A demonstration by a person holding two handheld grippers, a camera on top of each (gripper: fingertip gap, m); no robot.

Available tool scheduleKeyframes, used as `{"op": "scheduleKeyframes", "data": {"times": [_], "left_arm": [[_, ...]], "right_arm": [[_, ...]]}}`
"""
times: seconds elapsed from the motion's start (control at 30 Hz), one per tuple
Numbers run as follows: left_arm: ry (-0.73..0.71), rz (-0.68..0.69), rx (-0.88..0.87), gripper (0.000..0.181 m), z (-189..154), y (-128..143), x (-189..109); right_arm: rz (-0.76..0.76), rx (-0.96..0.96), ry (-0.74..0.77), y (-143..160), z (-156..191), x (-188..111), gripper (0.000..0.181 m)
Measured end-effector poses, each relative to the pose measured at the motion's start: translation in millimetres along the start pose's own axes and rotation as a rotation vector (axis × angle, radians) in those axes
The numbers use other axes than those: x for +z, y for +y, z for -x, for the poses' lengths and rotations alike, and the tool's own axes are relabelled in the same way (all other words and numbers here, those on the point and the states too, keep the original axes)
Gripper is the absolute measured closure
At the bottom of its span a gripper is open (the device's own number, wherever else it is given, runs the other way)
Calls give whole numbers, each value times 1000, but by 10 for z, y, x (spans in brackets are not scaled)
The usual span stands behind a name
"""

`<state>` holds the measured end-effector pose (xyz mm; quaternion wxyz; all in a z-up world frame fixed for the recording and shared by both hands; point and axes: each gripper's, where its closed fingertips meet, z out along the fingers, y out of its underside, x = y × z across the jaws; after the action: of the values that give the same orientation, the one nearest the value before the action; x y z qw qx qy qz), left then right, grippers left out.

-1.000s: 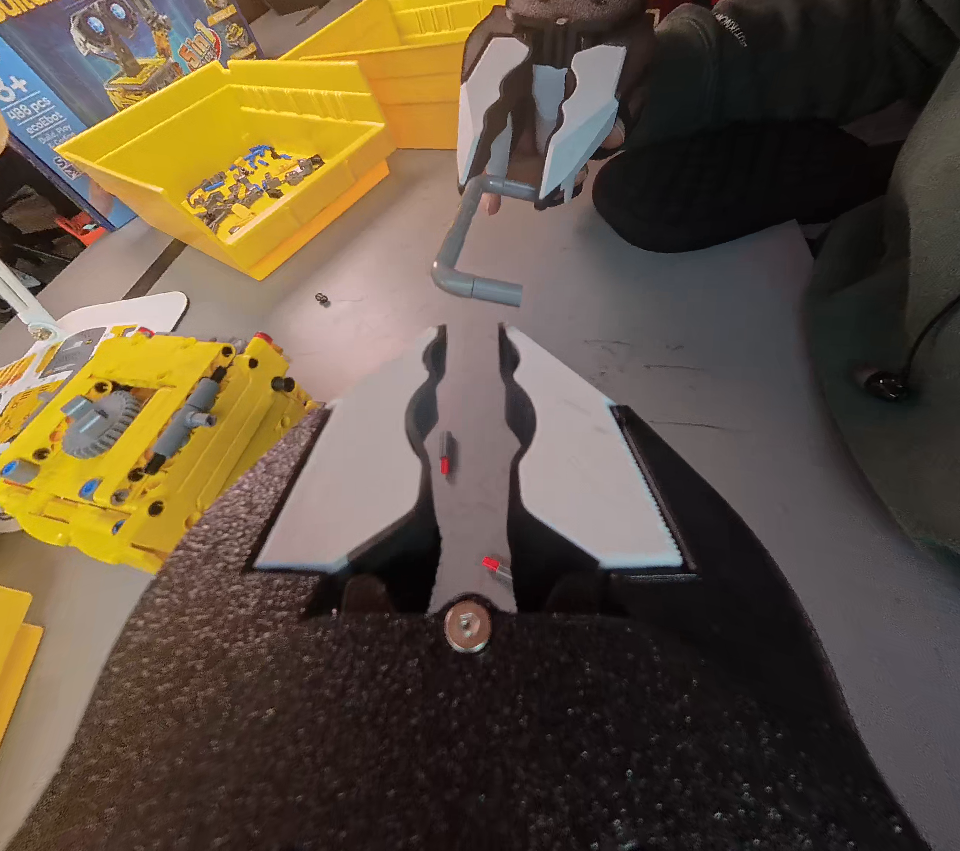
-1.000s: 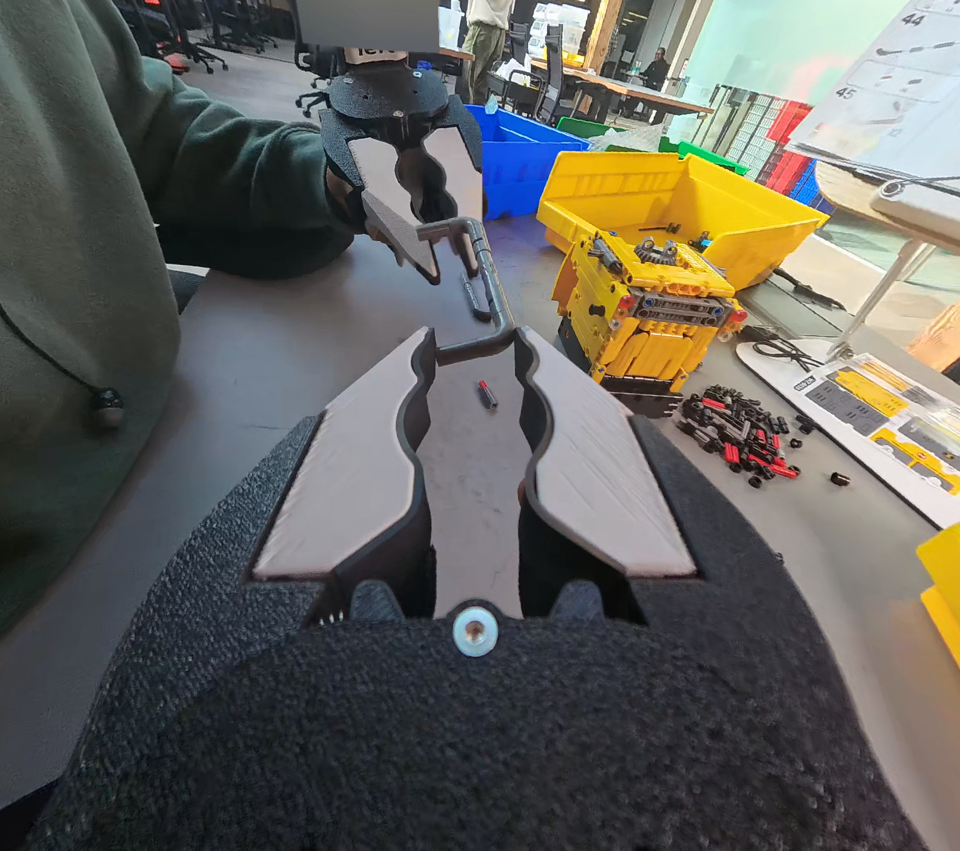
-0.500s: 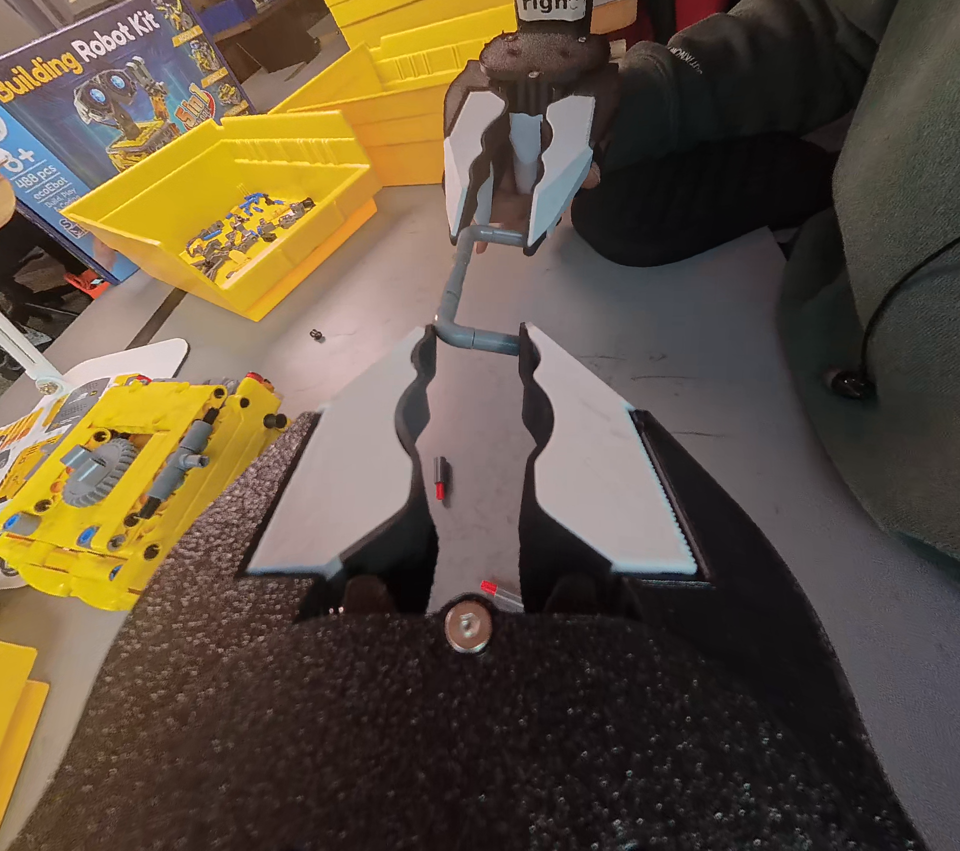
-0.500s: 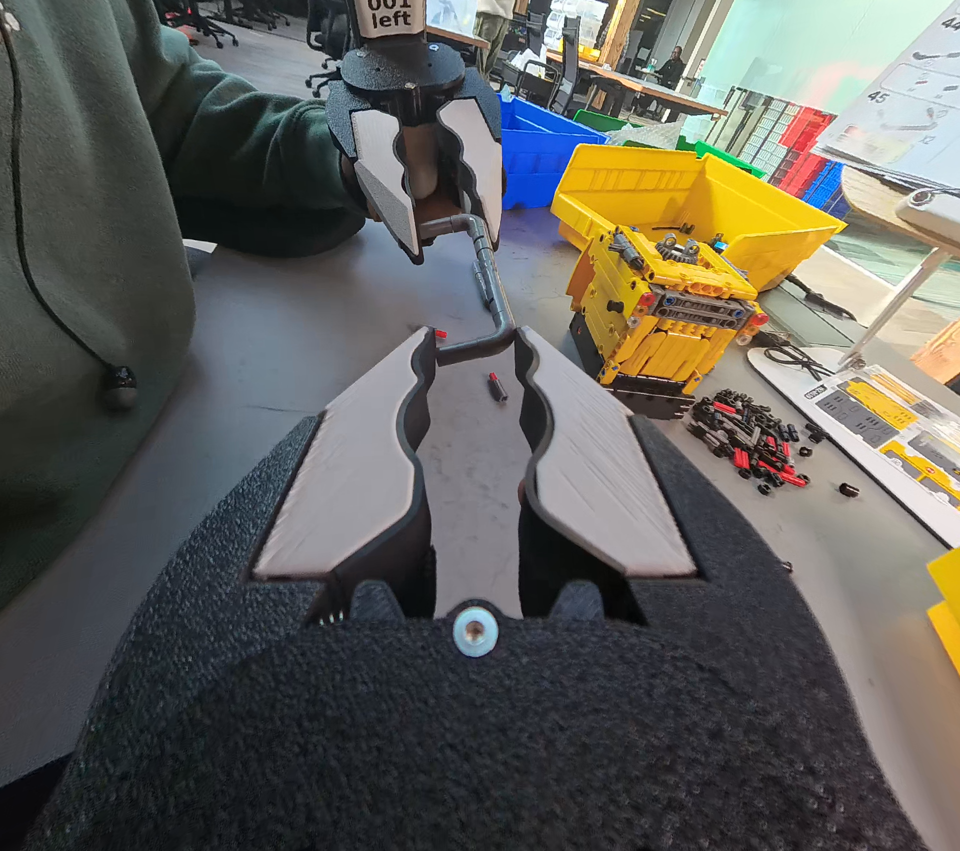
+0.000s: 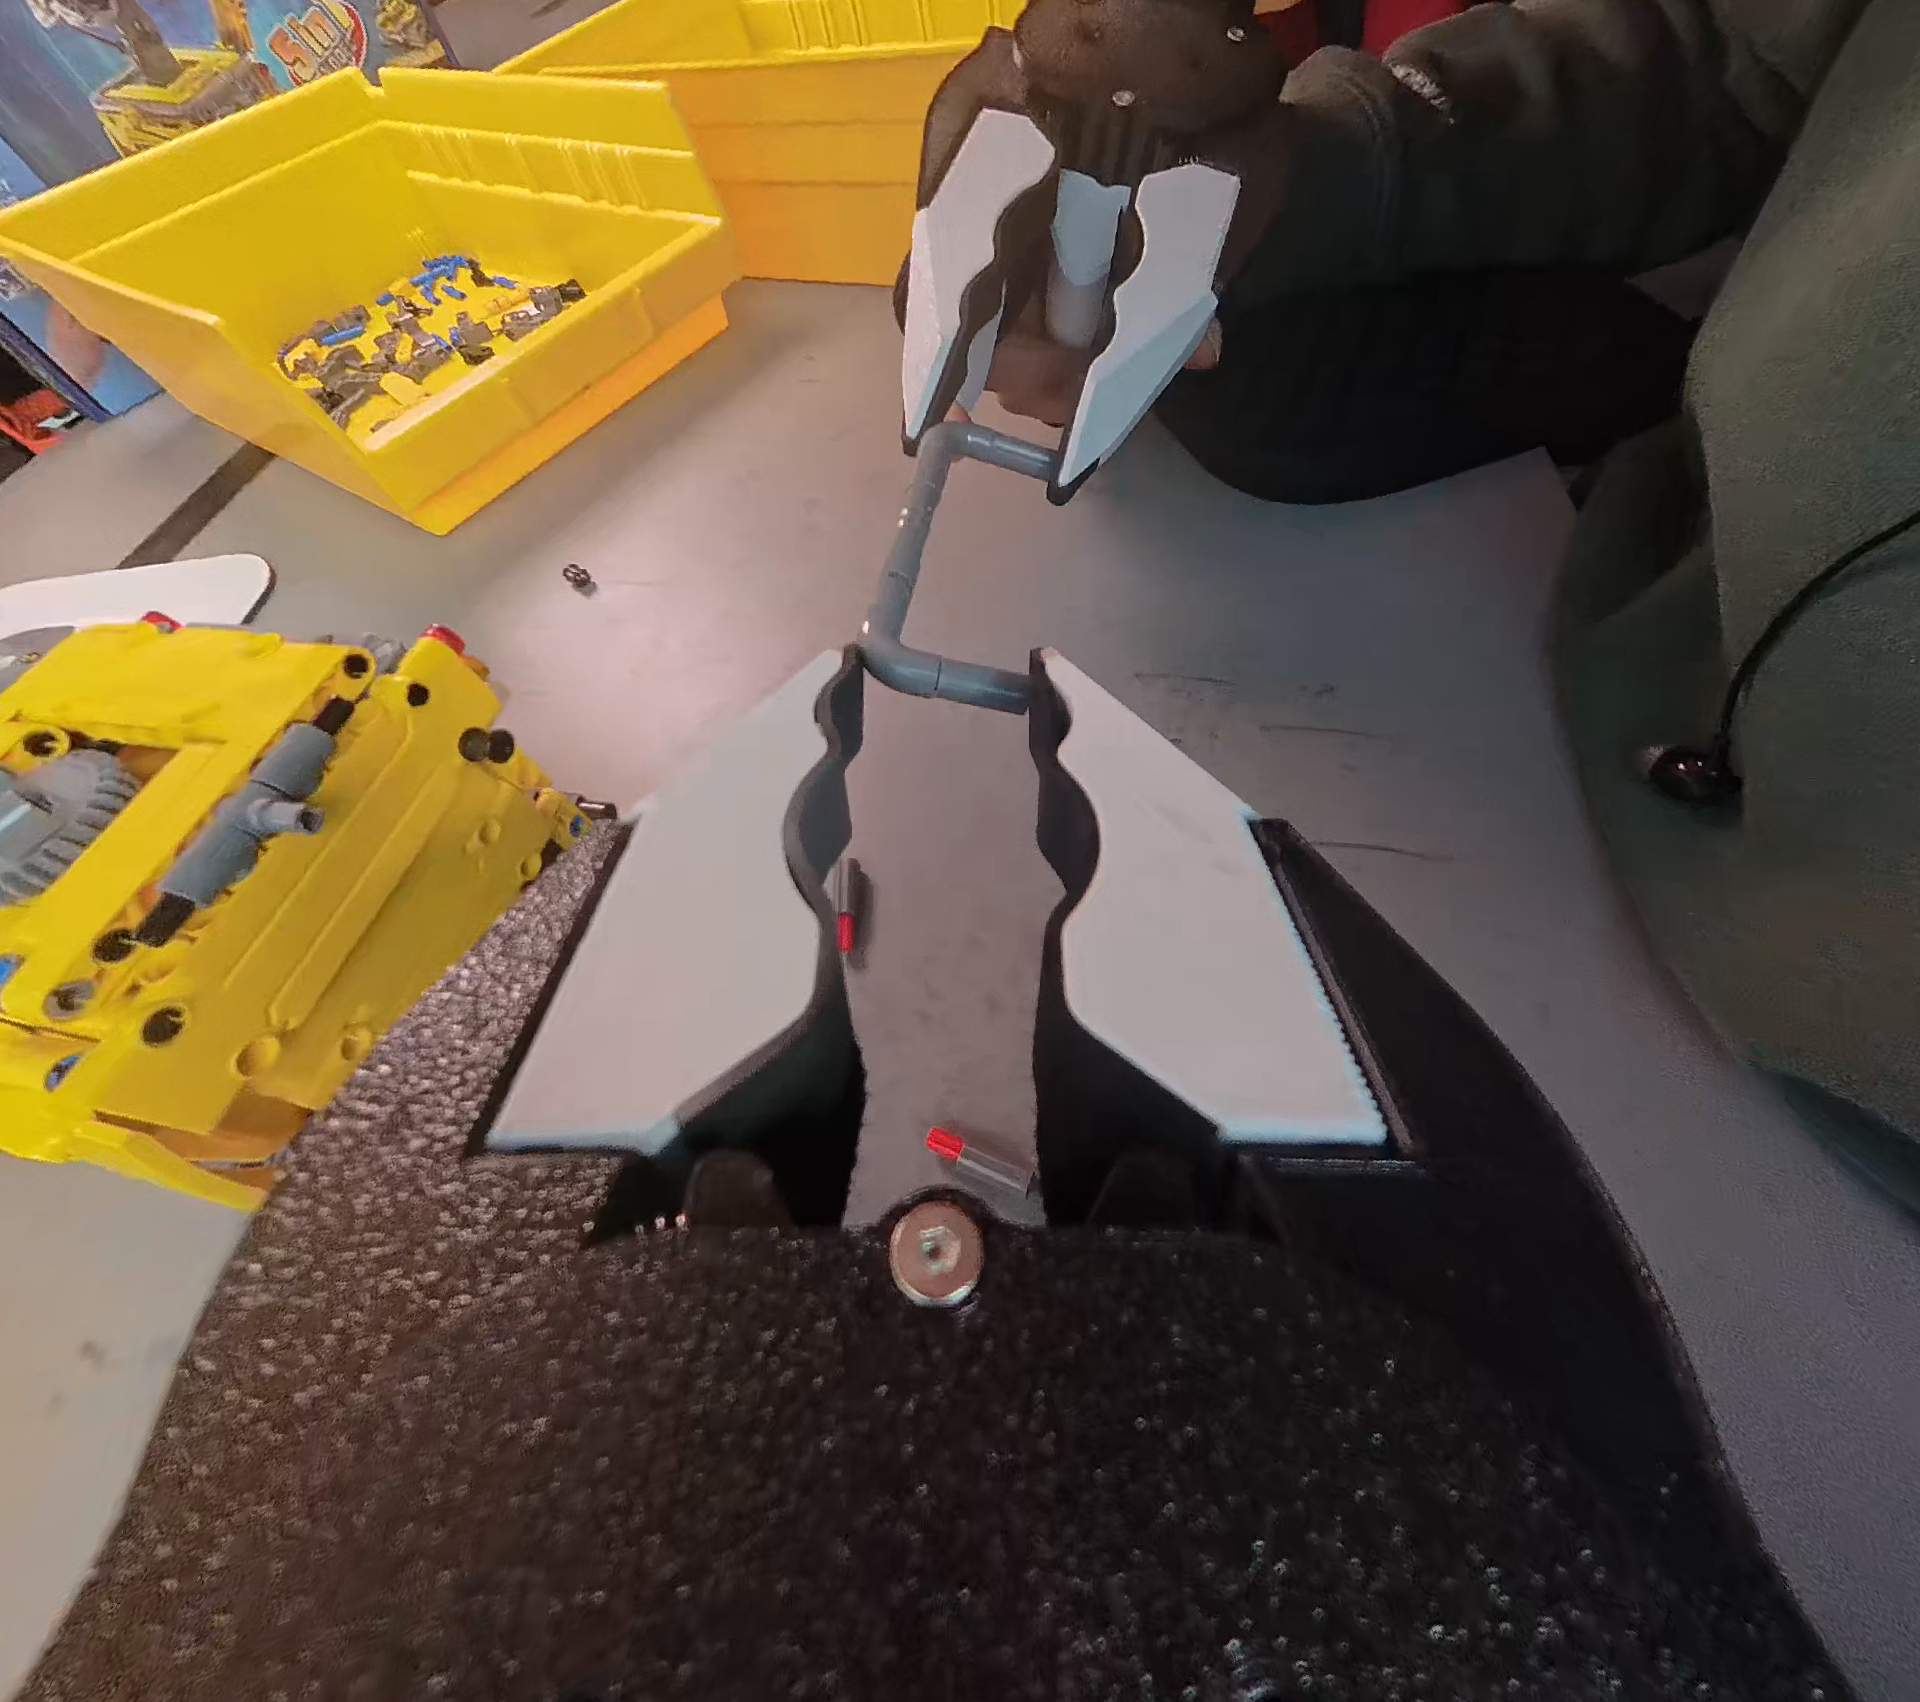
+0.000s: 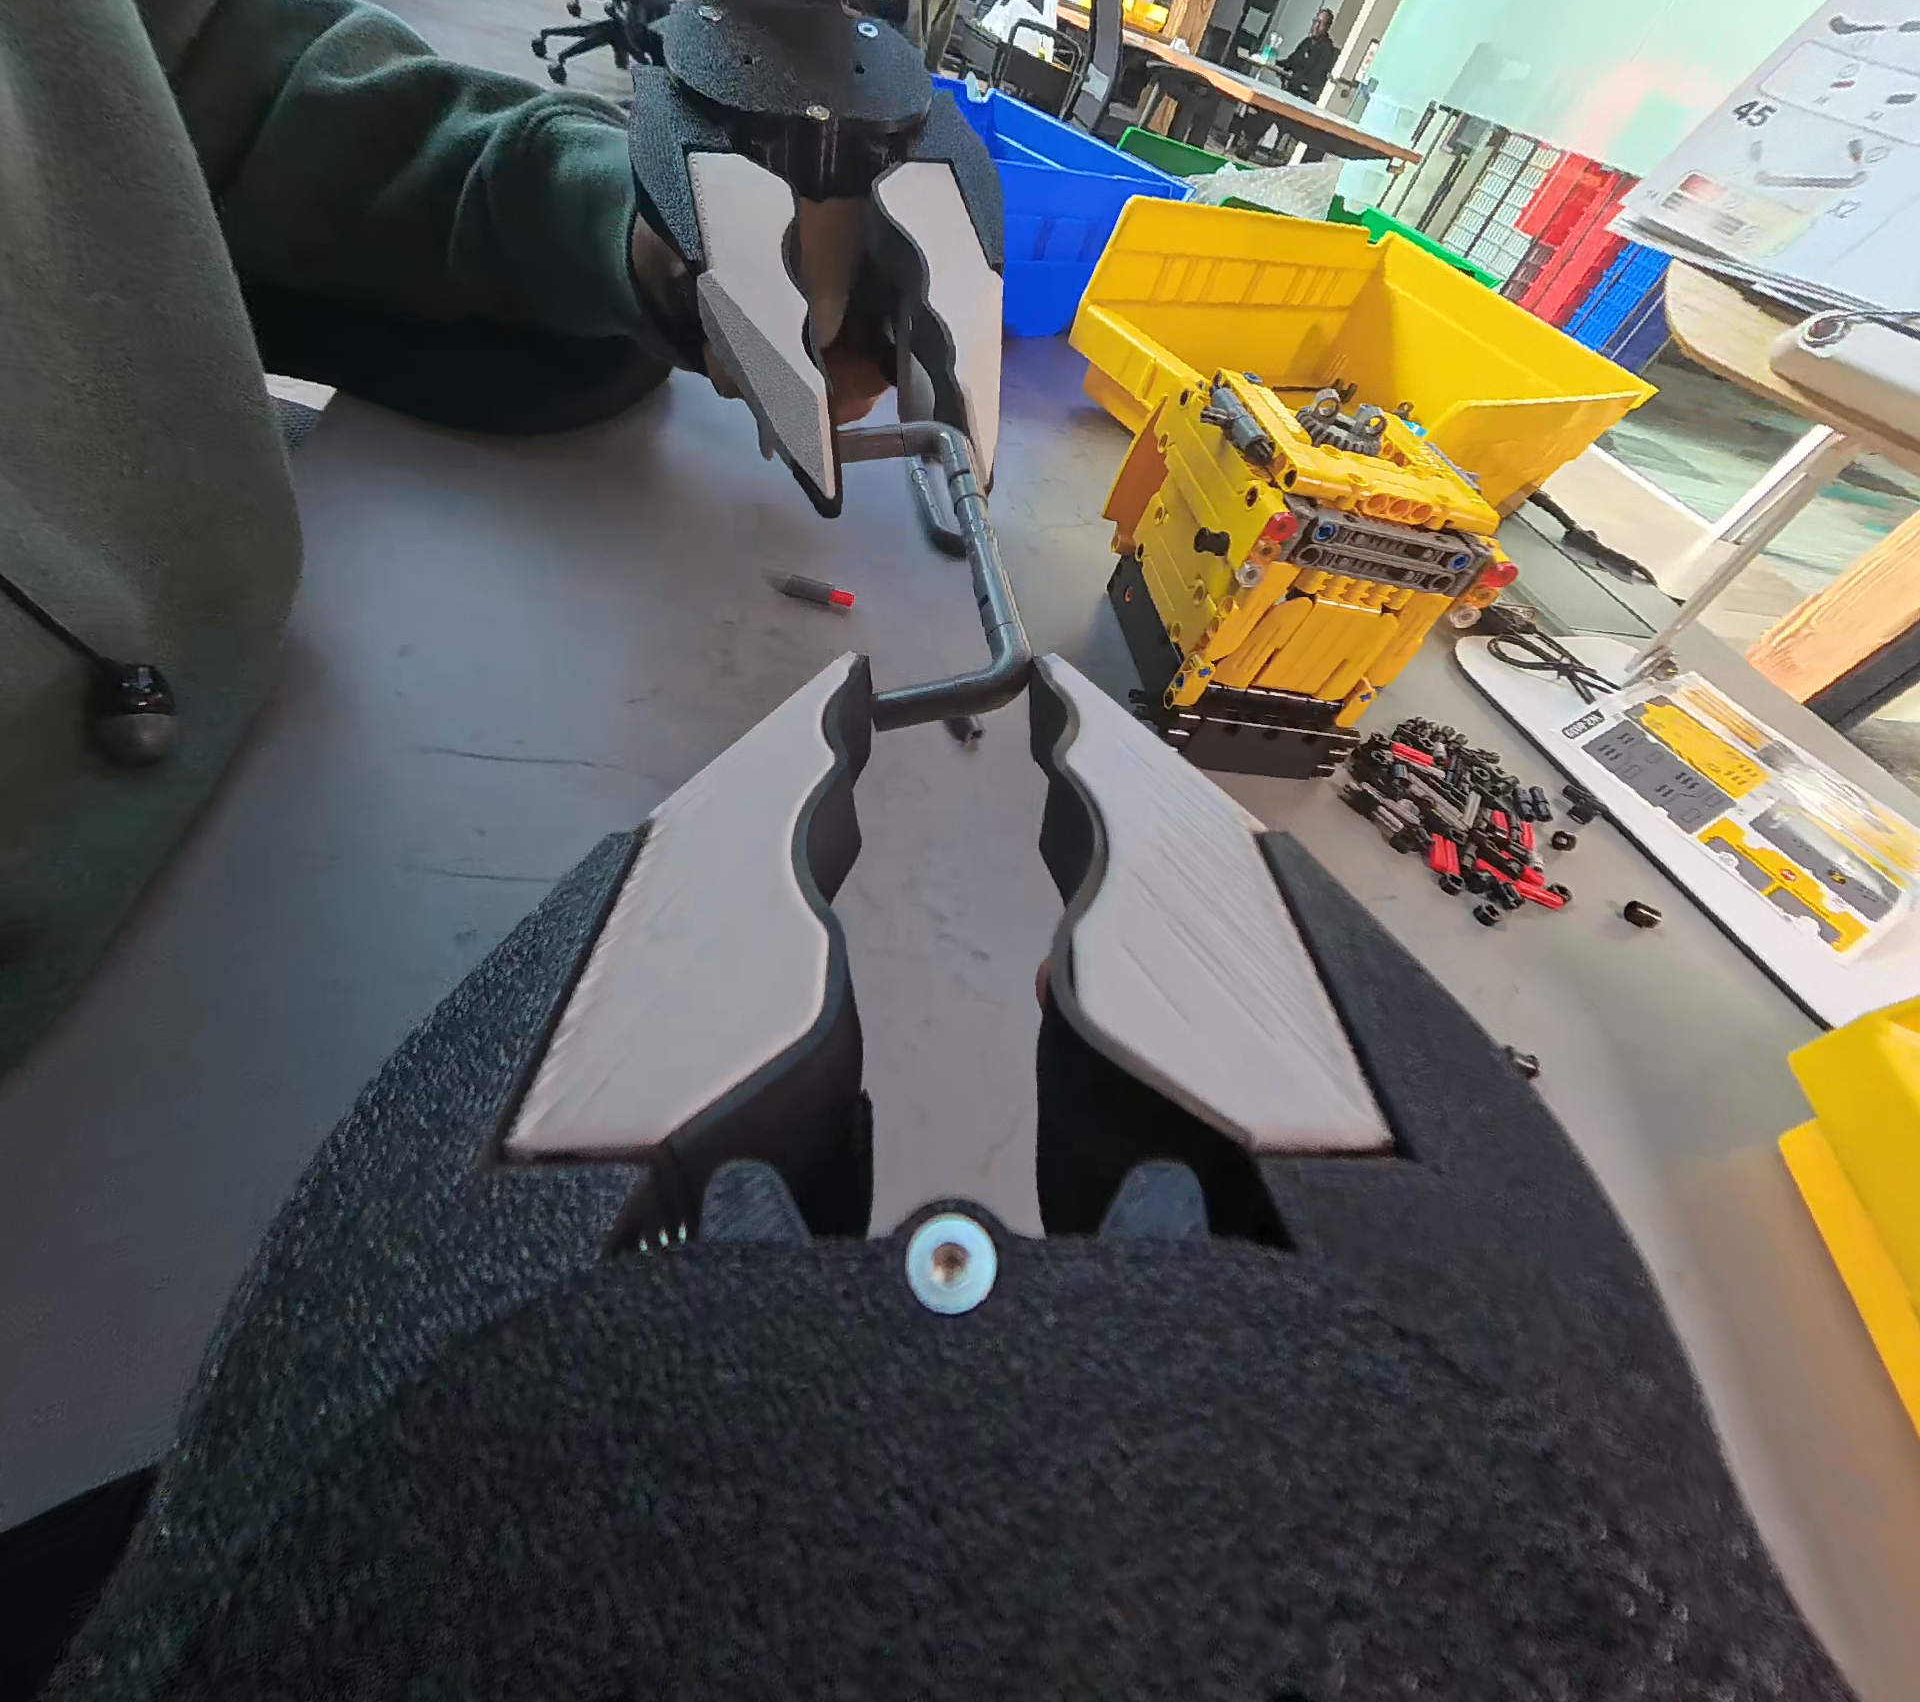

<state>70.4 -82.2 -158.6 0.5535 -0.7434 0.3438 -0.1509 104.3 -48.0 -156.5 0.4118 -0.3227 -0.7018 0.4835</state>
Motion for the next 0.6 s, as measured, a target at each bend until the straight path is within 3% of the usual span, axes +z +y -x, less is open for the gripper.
{"op": "scheduleKeyframes", "data": {"times": [0.17, 0.3, 0.43, 0.6], "left_arm": [[113, -77, -274, 144, 50, 22, -14], [150, -117, -479, 170, 149, 17, -7], [57, 31, -464, 164, 241, 275, 101], [-96, 84, -401, 156, 489, 373, -18]], "right_arm": [[25, -158, 93, -1, -80, 38, 151], [69, -309, 142, 20, -60, 69, 151], [198, -272, 158, 258, -137, 112, 151], [516, -63, 285, 804, -570, -66, 151]]}}
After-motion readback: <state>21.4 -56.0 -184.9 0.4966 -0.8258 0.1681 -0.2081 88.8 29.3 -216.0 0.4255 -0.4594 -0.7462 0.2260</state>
